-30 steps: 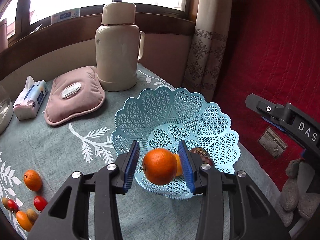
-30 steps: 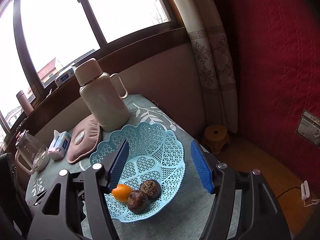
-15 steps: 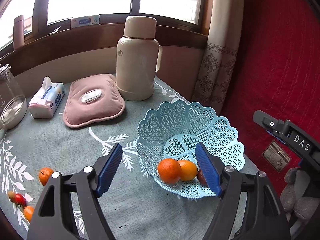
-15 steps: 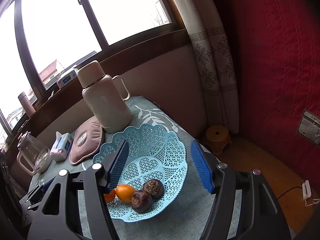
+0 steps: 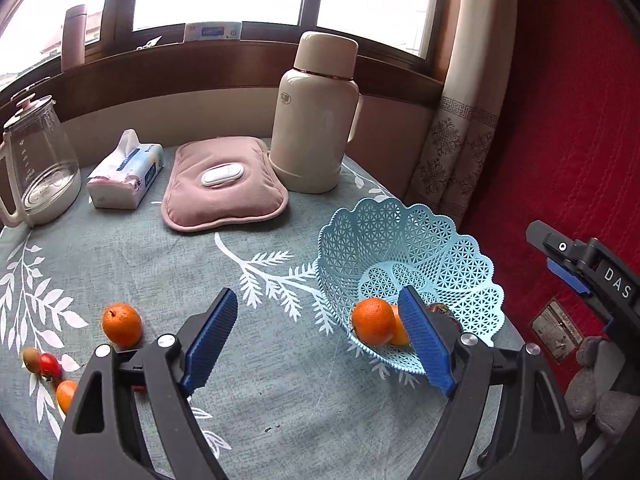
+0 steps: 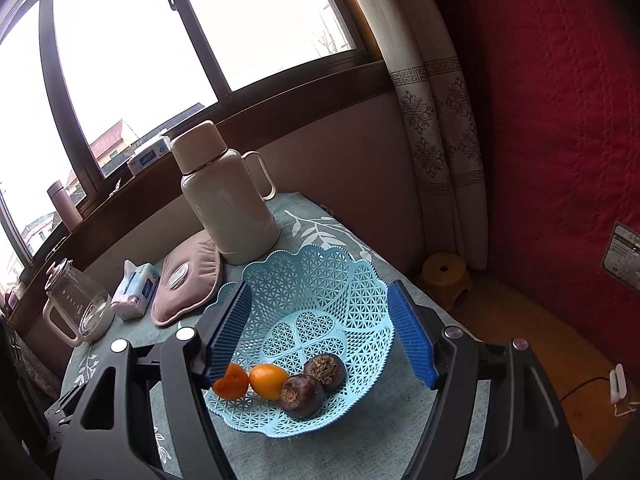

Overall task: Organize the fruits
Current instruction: 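Withdraw both tools from the basket toward the remaining fruits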

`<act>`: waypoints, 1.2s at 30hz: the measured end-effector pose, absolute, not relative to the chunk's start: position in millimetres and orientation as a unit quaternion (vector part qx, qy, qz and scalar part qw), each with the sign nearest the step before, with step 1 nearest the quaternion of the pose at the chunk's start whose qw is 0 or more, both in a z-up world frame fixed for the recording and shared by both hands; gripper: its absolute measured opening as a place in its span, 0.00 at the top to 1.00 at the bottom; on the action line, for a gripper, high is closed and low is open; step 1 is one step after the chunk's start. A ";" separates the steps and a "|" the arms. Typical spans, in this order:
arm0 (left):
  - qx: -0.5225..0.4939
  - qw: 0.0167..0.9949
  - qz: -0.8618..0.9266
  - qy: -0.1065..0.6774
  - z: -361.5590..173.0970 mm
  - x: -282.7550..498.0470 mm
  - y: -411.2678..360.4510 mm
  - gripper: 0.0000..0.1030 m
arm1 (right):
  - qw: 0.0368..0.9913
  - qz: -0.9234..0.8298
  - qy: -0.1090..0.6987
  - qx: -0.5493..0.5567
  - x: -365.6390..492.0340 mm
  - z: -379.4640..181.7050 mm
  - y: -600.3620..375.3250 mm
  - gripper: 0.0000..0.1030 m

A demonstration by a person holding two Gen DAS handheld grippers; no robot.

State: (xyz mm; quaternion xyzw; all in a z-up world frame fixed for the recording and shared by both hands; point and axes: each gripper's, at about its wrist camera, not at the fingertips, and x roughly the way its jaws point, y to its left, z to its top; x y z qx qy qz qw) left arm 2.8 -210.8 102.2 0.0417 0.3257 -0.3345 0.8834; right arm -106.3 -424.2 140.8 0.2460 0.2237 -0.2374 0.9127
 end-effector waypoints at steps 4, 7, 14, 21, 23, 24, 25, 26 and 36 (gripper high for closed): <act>0.032 0.888 -0.326 0.322 104.6 3.7 -199.5 0.19 | 0.915 -0.233 0.226 0.242 -104.3 140.2 -419.3 0.30; 0.025 0.891 -0.319 0.323 105.2 5.4 -191.8 0.17 | 0.915 -0.231 0.228 0.241 -102.7 138.5 -416.7 0.30; 0.010 0.900 -0.293 0.323 104.0 9.3 -170.7 0.13 | 0.917 -0.223 0.235 0.235 -97.0 135.5 -410.3 0.30; 0.008 0.915 -0.258 0.310 104.3 10.6 -144.8 0.13 | 0.919 -0.213 0.243 0.227 -92.4 131.2 -401.0 0.30; 0.006 0.917 -0.249 0.311 103.0 11.7 -135.1 0.13 | 0.919 -0.210 0.245 0.226 -91.3 130.1 -398.3 0.30; 0.005 0.918 -0.245 0.312 102.5 12.7 -130.6 0.13 | 0.919 -0.209 0.246 0.225 -90.7 129.2 -396.9 0.30; 0.003 0.919 -0.240 0.313 102.0 13.7 -125.8 0.13 | 0.920 -0.207 0.247 0.225 -89.9 128.2 -395.1 0.30; 0.002 0.920 -0.236 0.313 101.8 14.4 -121.1 0.13 | 0.920 -0.205 0.249 0.223 -89.0 127.1 -393.0 0.30; -0.014 0.929 -0.180 0.322 94.1 21.8 -67.6 0.13 | 0.923 -0.181 0.267 0.208 -80.2 119.6 -373.0 0.30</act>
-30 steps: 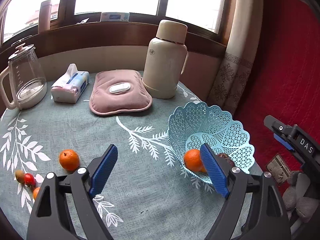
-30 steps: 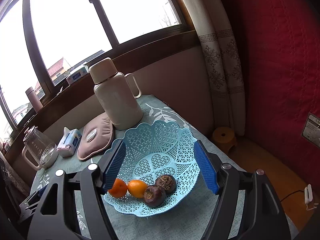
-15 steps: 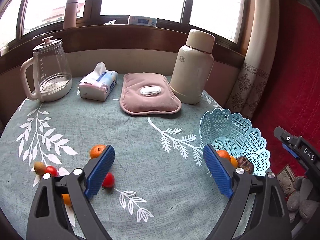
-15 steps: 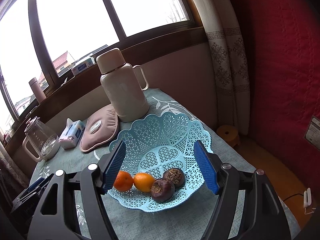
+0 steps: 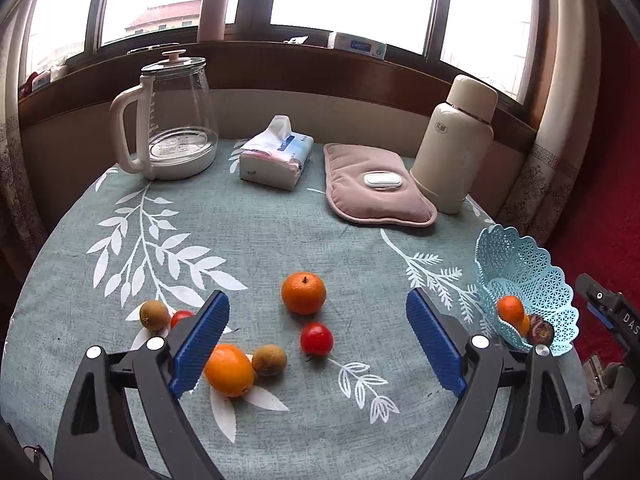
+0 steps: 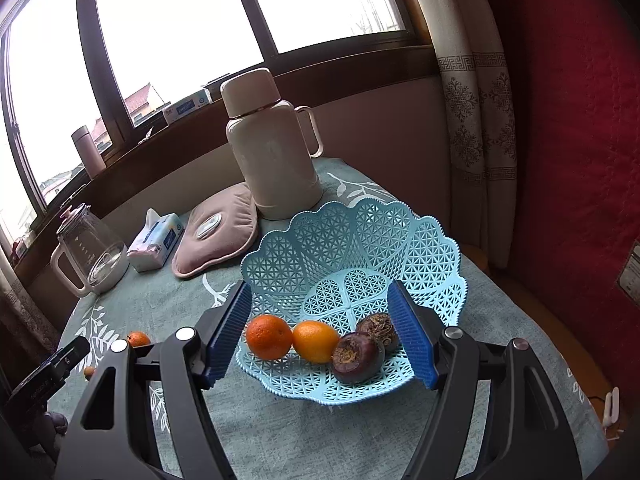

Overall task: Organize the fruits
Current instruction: 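Withdraw both tools from the basket toward the remaining fruits, then close the left tool around the brown kiwi fruit on the cloth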

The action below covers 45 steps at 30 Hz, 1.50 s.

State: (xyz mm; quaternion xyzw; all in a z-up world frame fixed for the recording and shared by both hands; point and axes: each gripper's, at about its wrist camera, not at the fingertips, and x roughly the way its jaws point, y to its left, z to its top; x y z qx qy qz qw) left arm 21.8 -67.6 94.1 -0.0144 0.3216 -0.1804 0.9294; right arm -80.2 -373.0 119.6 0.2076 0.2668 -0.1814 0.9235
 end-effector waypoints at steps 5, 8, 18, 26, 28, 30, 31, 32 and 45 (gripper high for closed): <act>-0.026 0.934 -0.143 0.326 87.8 27.1 -36.9 0.13 | 0.924 -0.169 0.279 0.197 -74.7 114.8 -365.4 0.30; -0.034 0.935 -0.121 0.331 82.6 32.2 -17.3 0.13 | 0.923 -0.165 0.288 0.195 -71.7 109.3 -361.1 0.29; -0.047 0.931 -0.086 0.352 63.7 51.0 14.2 0.22 | 0.925 -0.146 0.306 0.171 -63.1 100.7 -343.2 0.29; -0.046 0.924 -0.060 0.376 43.5 67.3 18.8 0.39 | 0.925 -0.146 0.310 0.167 -61.5 97.9 -341.4 0.29; -0.056 0.920 -0.053 0.384 39.2 73.3 23.8 0.43 | 0.924 -0.146 0.311 0.167 -60.9 97.5 -341.4 0.29; -0.066 0.916 -0.049 0.392 35.0 79.7 28.0 0.46 | 0.924 -0.145 0.312 0.167 -60.5 96.7 -340.8 0.29; -0.071 0.915 -0.048 0.394 33.5 82.0 29.6 0.48 | 0.924 -0.144 0.313 0.166 -60.5 96.1 -340.2 0.29; -0.074 0.916 -0.048 0.392 33.4 83.7 30.6 0.49 | 0.924 -0.143 0.313 0.165 -60.2 95.5 -339.2 0.29; -0.093 0.910 -0.054 0.399 26.2 83.4 44.5 0.60 | 0.922 -0.138 0.323 0.162 -56.0 88.1 -333.7 0.29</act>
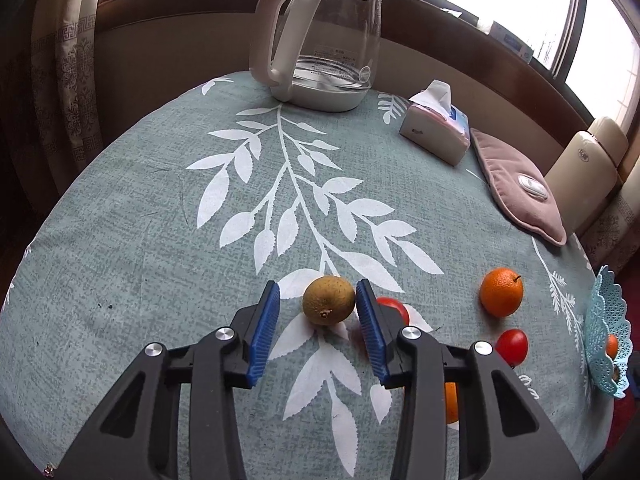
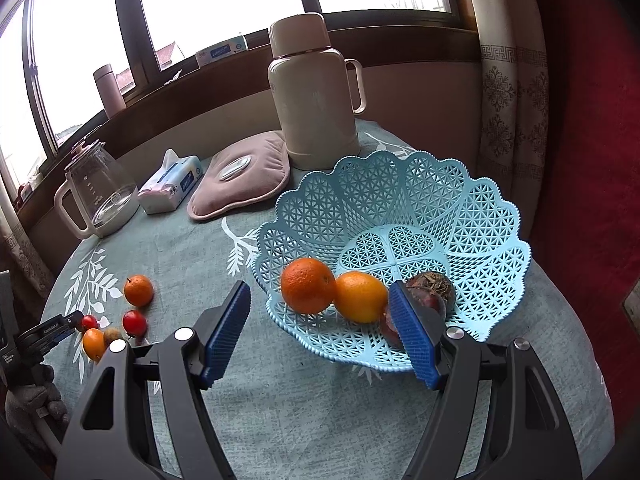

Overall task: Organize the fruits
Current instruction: 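Close the left tool around the brown kiwi fruit on the cloth, then grasp the small orange on the cloth with the right tool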

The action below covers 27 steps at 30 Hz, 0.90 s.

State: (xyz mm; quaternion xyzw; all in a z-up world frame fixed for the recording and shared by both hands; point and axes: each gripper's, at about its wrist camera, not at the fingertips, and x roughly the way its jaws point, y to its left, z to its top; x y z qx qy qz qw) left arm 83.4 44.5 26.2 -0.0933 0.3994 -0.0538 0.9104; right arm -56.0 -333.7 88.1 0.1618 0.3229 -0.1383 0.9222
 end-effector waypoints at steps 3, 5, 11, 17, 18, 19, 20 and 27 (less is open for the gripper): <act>-0.077 0.910 -0.056 0.404 24.9 84.0 38.5 0.61 | 0.922 -0.137 0.325 0.162 -55.0 86.4 -333.2 0.29; -0.068 0.909 -0.056 0.408 23.0 86.6 34.0 0.61 | 0.921 -0.136 0.326 0.161 -54.7 85.6 -332.2 0.29; -0.064 0.908 -0.062 0.408 21.3 90.0 33.1 0.72 | 0.922 -0.132 0.327 0.158 -55.0 85.0 -328.0 0.29; -0.063 0.915 -0.074 0.391 28.9 78.5 32.0 0.73 | 0.923 -0.121 0.332 0.154 -54.0 81.8 -318.4 0.29; -0.063 0.917 -0.073 0.386 31.4 76.2 32.4 0.73 | 0.923 -0.116 0.334 0.155 -53.5 80.5 -315.8 0.29; -0.064 0.919 -0.072 0.381 34.1 74.1 33.3 0.72 | 0.922 -0.110 0.336 0.157 -52.7 79.4 -313.0 0.29; -0.065 0.921 -0.071 0.377 36.5 72.1 35.0 0.72 | 0.922 -0.105 0.337 0.157 -51.6 78.5 -309.8 0.29; -0.072 0.930 -0.061 0.356 44.6 64.1 43.1 0.72 | 0.924 -0.061 0.347 0.148 -27.5 86.7 -275.3 0.27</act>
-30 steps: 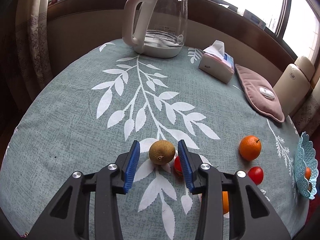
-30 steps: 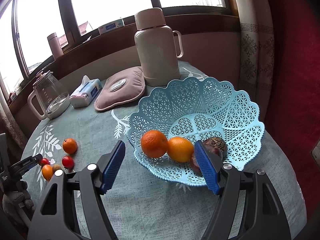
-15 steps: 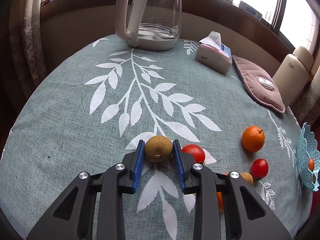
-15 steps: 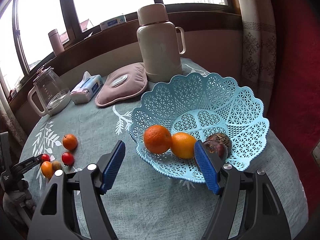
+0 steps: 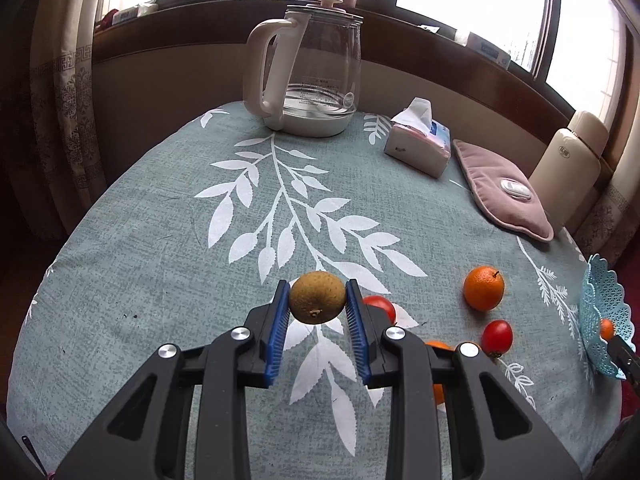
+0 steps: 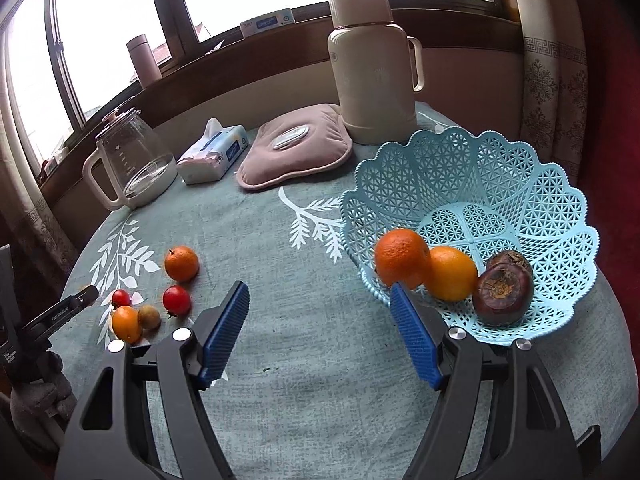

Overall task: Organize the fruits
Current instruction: 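Grasp the small orange on the cloth with the right tool, then carry the small orange into the blue basket and open the right tool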

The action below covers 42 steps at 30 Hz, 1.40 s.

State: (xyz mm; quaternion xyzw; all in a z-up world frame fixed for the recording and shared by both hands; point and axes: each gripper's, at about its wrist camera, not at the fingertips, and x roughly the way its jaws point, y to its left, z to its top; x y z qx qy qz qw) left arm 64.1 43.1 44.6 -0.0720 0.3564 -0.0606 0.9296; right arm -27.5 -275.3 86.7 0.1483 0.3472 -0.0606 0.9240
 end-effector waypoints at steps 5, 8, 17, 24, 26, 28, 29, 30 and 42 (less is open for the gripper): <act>-0.077 0.939 -0.044 0.333 52.5 61.5 42.2 0.72 | 0.934 -0.019 0.340 0.109 -1.3 98.6 -230.1 0.27; -0.089 0.938 -0.046 0.333 53.0 61.3 44.5 0.72 | 0.924 0.009 0.367 0.105 23.5 89.9 -207.1 0.27; -0.102 0.934 -0.024 0.341 40.0 65.7 54.2 0.72 | 0.900 0.046 0.423 0.100 84.5 61.1 -161.8 0.27; -0.118 0.930 -0.021 0.348 34.3 69.6 60.9 0.72 | 0.890 0.034 0.446 0.090 107.3 39.9 -155.5 0.32; -0.119 0.929 -0.023 0.349 33.8 69.6 60.5 0.72 | 0.887 0.028 0.453 0.090 110.5 34.5 -156.1 0.37; -0.119 0.929 -0.024 0.349 33.4 70.2 59.6 0.72 | 0.889 0.023 0.449 0.081 111.1 33.6 -154.7 0.40; -0.119 0.929 -0.024 0.350 33.1 70.2 59.3 0.72 | 0.890 0.021 0.449 0.078 111.4 33.6 -154.3 0.41; -0.119 0.929 -0.025 0.351 32.7 70.3 58.9 0.72 | 0.891 0.019 0.448 0.077 111.4 33.4 -154.5 0.45; -0.118 0.927 -0.030 0.356 30.7 71.5 56.9 0.72 | 0.895 0.025 0.433 0.099 101.6 46.9 -160.5 0.59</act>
